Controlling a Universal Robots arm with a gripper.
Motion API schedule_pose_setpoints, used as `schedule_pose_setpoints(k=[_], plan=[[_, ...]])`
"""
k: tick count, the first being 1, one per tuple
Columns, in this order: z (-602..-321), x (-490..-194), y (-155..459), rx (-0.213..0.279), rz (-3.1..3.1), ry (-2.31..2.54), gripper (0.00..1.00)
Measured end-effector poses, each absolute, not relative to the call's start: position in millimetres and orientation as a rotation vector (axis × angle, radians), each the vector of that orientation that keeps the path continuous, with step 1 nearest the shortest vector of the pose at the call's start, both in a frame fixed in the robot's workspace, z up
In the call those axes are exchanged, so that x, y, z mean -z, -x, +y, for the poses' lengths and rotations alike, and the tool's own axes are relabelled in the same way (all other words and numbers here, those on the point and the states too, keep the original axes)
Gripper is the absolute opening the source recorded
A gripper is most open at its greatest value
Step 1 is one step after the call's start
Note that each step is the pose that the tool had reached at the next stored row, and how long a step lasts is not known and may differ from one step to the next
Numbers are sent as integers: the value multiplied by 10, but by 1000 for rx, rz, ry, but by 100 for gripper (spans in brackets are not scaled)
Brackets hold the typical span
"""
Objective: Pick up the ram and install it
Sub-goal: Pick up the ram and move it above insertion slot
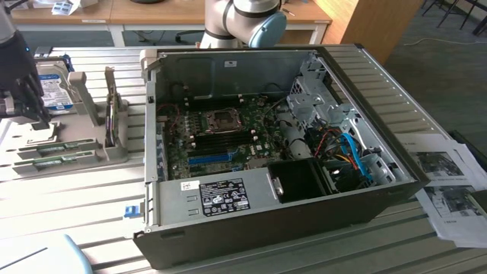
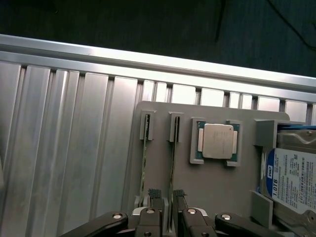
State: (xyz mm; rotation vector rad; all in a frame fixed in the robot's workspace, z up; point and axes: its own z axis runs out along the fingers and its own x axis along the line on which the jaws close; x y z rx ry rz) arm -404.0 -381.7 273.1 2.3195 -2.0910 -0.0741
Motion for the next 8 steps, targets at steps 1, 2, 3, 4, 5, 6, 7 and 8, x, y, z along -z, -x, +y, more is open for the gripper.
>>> schedule_pose_setpoints(k=[1, 2, 3, 4, 5, 6, 7, 8], plan=[[-3817, -2719, 4040, 74, -2091, -2320, 23], [-3817, -2708, 4040, 74, -2091, -2319, 23], [-3817, -2698, 4040, 74, -2091, -2320, 23], [-3817, -2687, 4040, 74, -2091, -2319, 23], [-3817, -2676, 4040, 74, -2091, -2319, 23], [-3817, -2665, 4040, 74, -2091, -2320, 23], [-3817, -2653, 4040, 74, -2091, -2319, 23], [-3817, -2642, 4040, 74, -2091, -2320, 23]])
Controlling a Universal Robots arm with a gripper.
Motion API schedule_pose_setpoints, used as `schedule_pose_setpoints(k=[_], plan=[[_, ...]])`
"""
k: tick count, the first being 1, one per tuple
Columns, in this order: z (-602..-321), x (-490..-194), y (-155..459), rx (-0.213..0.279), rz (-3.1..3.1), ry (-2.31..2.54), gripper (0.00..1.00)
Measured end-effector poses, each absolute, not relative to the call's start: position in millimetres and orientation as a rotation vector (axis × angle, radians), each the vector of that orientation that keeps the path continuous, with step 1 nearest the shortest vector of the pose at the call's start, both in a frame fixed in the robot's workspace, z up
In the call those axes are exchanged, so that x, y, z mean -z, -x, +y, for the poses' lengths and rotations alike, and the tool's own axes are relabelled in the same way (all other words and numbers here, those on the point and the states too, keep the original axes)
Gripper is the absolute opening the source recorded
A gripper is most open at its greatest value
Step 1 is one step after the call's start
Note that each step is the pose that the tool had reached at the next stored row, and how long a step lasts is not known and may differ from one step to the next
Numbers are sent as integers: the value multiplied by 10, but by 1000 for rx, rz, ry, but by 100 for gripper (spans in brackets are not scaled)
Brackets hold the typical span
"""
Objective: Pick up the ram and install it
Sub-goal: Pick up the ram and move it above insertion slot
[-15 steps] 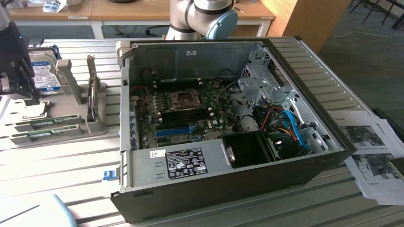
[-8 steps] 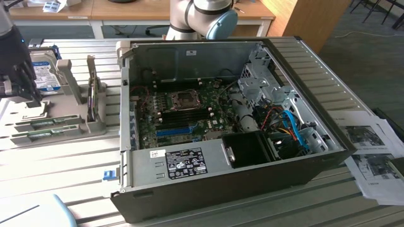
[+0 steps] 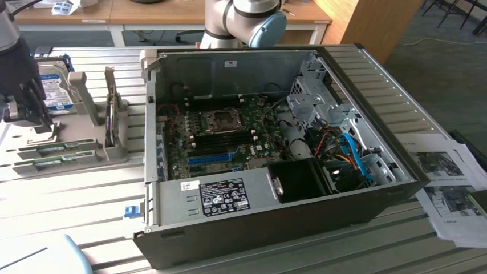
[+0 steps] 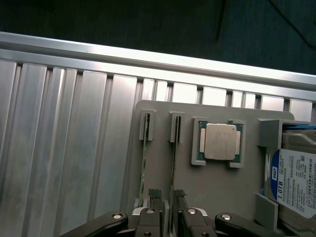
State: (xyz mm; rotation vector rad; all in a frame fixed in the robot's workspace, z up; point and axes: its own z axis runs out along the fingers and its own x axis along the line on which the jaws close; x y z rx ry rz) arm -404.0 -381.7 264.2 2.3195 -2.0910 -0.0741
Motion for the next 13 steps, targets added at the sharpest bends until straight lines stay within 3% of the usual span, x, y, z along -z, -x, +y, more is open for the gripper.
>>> schedule_pose_setpoints(k=[13], plan=[[-3817, -2503, 4040, 74, -2091, -2319, 23]])
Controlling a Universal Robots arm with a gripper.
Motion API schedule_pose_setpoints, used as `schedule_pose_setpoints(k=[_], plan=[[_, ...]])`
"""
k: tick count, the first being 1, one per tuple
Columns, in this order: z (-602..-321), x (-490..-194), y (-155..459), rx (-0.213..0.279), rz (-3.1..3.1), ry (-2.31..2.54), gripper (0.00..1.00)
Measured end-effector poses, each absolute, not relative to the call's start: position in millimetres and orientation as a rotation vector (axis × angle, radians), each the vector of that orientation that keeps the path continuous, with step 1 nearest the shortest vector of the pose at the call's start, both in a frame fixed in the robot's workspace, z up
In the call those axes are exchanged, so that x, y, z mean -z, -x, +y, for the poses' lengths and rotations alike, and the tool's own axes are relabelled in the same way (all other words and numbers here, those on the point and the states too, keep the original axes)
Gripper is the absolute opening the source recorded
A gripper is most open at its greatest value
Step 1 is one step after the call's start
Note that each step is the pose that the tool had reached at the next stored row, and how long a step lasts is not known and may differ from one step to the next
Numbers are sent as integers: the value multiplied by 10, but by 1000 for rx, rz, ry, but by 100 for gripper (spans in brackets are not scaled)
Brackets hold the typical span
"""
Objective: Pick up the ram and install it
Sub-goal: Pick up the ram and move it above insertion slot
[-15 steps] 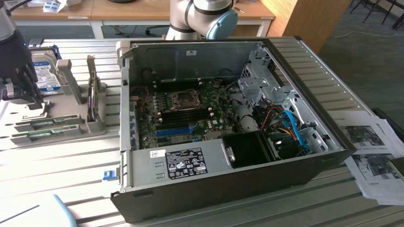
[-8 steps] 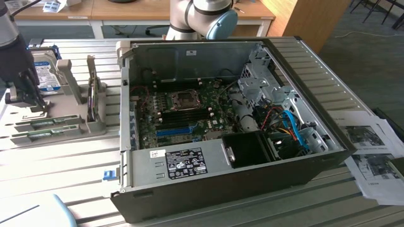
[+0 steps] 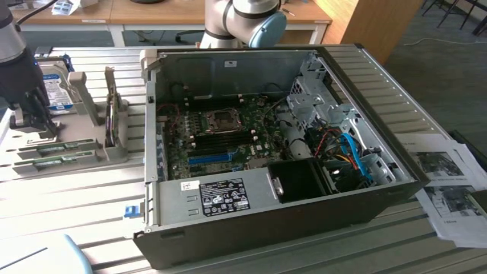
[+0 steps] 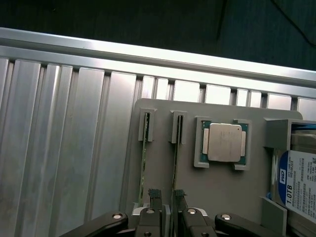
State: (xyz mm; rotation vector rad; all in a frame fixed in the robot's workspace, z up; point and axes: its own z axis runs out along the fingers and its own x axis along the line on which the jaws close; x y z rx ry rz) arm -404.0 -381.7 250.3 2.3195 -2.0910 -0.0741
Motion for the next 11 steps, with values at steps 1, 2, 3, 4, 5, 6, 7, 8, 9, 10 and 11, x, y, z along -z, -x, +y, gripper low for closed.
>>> schedule_pose_setpoints(k=[1, 2, 3, 4, 5, 6, 7, 8, 9, 10, 11], plan=[[-3817, -2502, 4041, 74, -2091, -2319, 23], [-3817, -2502, 4041, 74, -2091, -2319, 23], [-3817, -2502, 4041, 74, -2091, -2319, 23], [-3817, -2502, 4041, 74, -2091, -2319, 23], [-3817, -2502, 4040, 74, -2091, -2319, 23], [-3817, -2501, 4040, 74, -2091, -2319, 23], [-3816, -2500, 4038, 74, -2091, -2320, 23], [-3815, -2499, 4034, 74, -2091, -2320, 23], [-3816, -2500, 4027, 74, -2091, -2319, 23], [-3817, -2501, 4019, 74, -2091, -2319, 23], [-3816, -2501, 4011, 74, -2091, -2319, 23]])
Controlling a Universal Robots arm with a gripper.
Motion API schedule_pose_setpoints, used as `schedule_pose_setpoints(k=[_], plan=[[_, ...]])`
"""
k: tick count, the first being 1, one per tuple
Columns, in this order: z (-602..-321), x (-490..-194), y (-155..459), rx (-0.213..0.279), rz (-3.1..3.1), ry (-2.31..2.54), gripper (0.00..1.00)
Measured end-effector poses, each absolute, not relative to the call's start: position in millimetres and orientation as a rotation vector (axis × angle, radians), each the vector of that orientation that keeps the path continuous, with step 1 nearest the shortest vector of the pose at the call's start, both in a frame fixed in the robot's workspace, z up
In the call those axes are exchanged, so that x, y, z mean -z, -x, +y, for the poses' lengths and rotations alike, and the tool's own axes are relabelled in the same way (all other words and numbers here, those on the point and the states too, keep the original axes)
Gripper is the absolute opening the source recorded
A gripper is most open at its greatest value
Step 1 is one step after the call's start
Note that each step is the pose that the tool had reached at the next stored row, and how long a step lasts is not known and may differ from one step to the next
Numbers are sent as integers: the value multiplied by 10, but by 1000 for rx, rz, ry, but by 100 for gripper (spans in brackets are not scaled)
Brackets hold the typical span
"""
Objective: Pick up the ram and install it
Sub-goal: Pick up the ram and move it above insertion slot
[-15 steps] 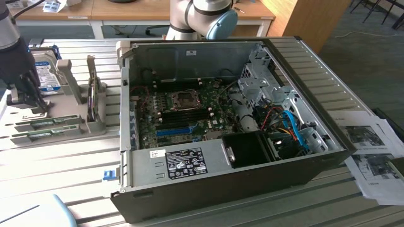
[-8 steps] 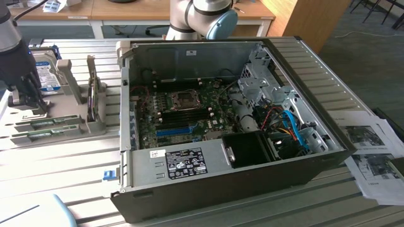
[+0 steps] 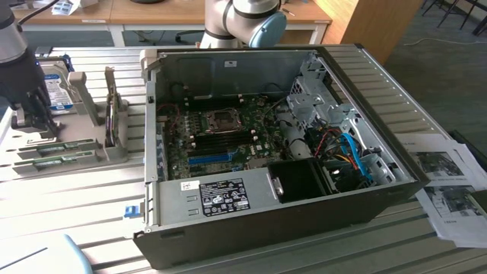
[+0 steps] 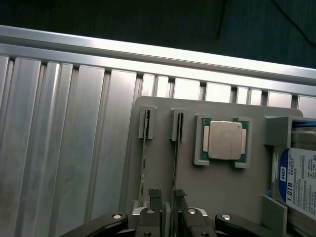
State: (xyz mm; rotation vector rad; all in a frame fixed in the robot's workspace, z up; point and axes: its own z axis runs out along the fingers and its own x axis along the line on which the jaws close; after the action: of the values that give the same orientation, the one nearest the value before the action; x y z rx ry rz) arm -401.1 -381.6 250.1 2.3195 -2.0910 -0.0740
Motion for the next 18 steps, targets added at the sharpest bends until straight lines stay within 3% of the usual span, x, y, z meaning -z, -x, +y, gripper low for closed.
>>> schedule_pose_setpoints(k=[18], plan=[[-3826, -2501, 3919, 74, -2091, -2320, 23]])
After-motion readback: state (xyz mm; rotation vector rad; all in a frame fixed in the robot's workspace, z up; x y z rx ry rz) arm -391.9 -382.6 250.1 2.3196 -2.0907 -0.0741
